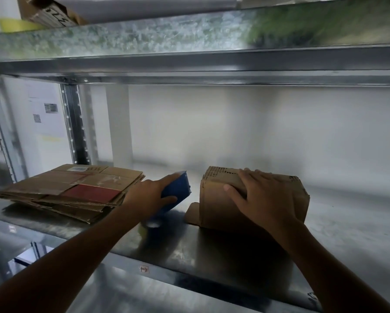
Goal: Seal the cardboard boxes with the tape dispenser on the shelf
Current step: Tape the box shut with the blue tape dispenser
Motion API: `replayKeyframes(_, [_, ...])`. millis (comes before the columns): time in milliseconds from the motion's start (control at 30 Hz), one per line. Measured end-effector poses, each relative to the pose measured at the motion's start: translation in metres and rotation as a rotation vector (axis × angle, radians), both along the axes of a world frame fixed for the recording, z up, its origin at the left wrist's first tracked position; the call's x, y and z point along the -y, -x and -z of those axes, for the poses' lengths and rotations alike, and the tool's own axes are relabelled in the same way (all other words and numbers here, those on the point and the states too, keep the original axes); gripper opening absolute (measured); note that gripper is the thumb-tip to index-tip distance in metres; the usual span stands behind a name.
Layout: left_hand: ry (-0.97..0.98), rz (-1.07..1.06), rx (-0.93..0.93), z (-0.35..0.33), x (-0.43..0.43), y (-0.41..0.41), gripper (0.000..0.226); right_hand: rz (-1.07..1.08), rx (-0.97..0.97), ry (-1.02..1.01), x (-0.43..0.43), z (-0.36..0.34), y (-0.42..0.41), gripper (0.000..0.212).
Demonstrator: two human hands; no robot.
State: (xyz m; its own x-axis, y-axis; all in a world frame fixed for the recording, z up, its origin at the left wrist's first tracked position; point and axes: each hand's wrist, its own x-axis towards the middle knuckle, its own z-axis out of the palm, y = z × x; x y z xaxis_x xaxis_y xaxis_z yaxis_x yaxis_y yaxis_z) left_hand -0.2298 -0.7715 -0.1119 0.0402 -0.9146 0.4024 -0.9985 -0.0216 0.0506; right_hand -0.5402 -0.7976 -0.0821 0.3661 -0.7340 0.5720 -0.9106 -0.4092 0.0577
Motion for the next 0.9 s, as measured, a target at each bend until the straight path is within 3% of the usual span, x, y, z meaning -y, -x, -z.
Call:
replayKeyframes(167, [0.211, 0.144, -0.191, -0.044, -0.003, 0.014, 0.073, -0.009, 0.027, 0.031, -0.001, 0.001, -0.002, 0.079])
replayKeyframes(267, [0.320, 0.269, -0.219, -0.078, -0.001, 0.033, 0.071, -0.025, 0.000, -0.018, -0.003, 0.000, -0.002, 0.084])
replayKeyframes(333, [0.337, 0.374, -0.196, -0.095, 0.005, 0.048, 0.070, -0.073, 0.047, -0.030, -0.003, -0.002, 0.000, 0.076])
replayKeyframes(500, [0.204, 0.614, -0.149, -0.110, 0.032, 0.085, 0.066, -0.223, 0.615, 0.187, -0.009, -0.008, 0.014, 0.018])
replayKeyframes(567, [0.187, 0.637, -0.086, -0.110, 0.041, 0.094, 0.064, -0.246, 0.841, 0.081, -0.008, -0.015, 0.025, 0.016])
replayKeyframes(667, [0.114, 0.722, -0.172, -0.112, 0.051, 0.094, 0.060, -0.312, 1.016, -0.141, 0.001, -0.030, 0.044, 0.015])
replayKeyframes(767, [0.115, 0.789, -0.149, -0.113, 0.056, 0.095, 0.061, -0.314, 0.977, -0.397, 0.008, -0.045, 0.058, 0.025])
replayKeyframes(900, [0.148, 0.854, -0.139, -0.112, 0.055, 0.099, 0.066, -0.290, 0.839, -0.459, 0.016, -0.053, 0.065, 0.038])
